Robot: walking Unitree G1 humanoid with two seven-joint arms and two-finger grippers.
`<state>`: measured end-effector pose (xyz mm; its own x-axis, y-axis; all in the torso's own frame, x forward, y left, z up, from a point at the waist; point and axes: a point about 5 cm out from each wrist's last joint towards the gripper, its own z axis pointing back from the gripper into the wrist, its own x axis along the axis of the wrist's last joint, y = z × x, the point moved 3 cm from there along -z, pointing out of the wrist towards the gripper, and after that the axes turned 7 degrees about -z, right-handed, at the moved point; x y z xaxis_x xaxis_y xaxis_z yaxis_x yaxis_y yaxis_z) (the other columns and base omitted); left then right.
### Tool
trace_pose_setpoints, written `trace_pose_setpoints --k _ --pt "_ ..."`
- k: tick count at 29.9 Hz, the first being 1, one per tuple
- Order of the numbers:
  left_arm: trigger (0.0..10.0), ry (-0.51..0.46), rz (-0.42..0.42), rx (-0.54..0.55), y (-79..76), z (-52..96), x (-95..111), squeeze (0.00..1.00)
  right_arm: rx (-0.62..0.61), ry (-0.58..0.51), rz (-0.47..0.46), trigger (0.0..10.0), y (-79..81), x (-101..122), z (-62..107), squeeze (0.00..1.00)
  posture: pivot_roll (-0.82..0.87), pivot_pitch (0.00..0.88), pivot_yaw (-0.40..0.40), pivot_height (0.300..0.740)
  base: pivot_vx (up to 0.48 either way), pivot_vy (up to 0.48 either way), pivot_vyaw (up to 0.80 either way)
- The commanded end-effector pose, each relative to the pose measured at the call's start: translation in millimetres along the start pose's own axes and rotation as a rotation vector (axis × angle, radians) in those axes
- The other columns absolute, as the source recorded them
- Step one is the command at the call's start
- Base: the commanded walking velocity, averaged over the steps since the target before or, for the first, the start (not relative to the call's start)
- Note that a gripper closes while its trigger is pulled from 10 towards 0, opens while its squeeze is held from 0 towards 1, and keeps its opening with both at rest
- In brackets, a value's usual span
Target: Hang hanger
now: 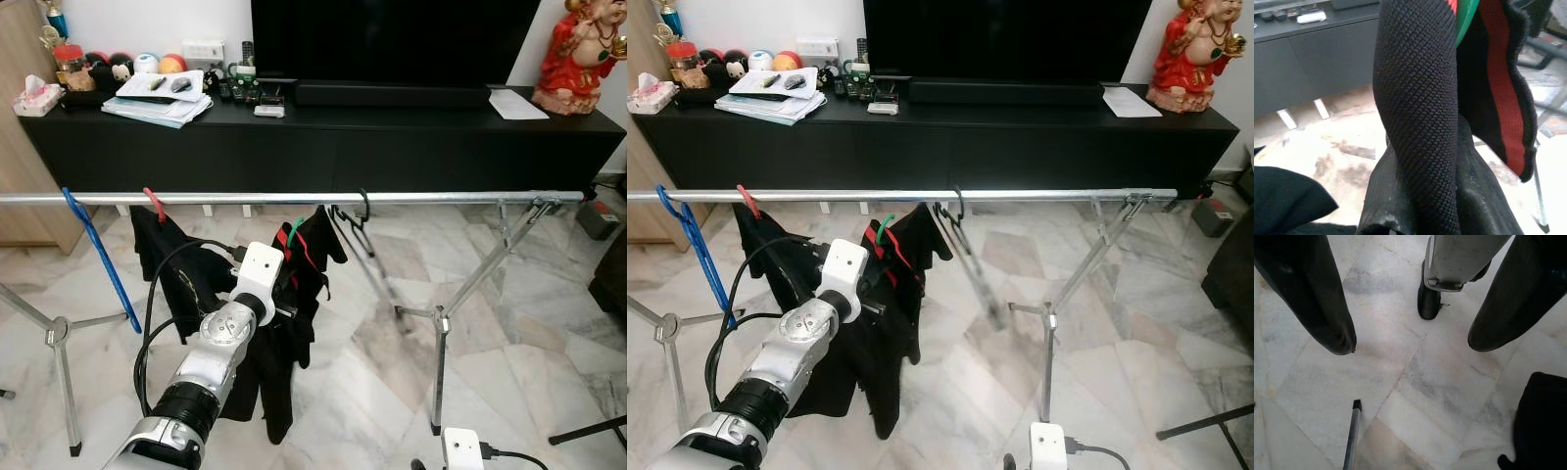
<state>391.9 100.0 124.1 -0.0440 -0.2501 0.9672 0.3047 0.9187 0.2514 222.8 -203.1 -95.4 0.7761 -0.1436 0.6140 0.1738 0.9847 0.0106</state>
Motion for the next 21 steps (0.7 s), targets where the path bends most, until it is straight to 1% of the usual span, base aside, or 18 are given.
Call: trace_pose_setpoints --k 1,5,9,12,14,19,21 --pt "10.0 -0.035 0.000 0.006 0.8 -6.0 13.4 0.00 -0.002 0.017 0.001 10.0 -0.4 -3.7 0.3 0.00 -0.07 0.089 -0.016 0.740 0.000 0.000 0.00" --pt "10.0 -0.019 0.013 -0.014 -3.3 -12.2 17.5 0.00 -0.001 0.017 0.006 10.0 -0.3 -3.3 0.2 0.00 -0.07 0.086 -0.015 0.740 0.000 0.000 0.00" --pt "10.0 0.010 -0.011 -0.038 -10.1 -19.2 19.8 0.00 0.000 0.017 0.012 10.0 0.1 -2.8 0.1 0.00 -0.08 0.085 -0.012 0.740 0.000 0.000 0.00" --pt "10.0 0.014 -0.011 -0.039 -11.0 -21.0 21.3 0.00 0.001 0.016 0.014 10.0 0.1 -2.7 0.1 0.00 -0.08 0.085 -0.011 0.740 0.000 0.000 0.00" --pt "10.0 0.019 -0.012 -0.042 -12.1 -24.9 25.5 0.00 0.001 0.016 0.015 10.0 0.3 -2.5 0.1 0.00 -0.08 0.086 -0.009 0.740 0.000 0.000 0.00" --pt "10.0 0.040 -0.006 -0.024 -8.4 -30.4 29.9 0.00 0.001 0.016 0.017 10.0 0.4 -2.4 0.0 0.00 -0.08 0.086 -0.008 0.740 0.000 0.000 0.00" --pt "10.0 0.079 0.003 0.016 -1.3 -35.3 32.6 0.00 0.003 0.016 0.020 10.0 0.6 -2.2 0.0 0.00 -0.08 0.089 -0.003 0.740 0.000 0.000 0.00"
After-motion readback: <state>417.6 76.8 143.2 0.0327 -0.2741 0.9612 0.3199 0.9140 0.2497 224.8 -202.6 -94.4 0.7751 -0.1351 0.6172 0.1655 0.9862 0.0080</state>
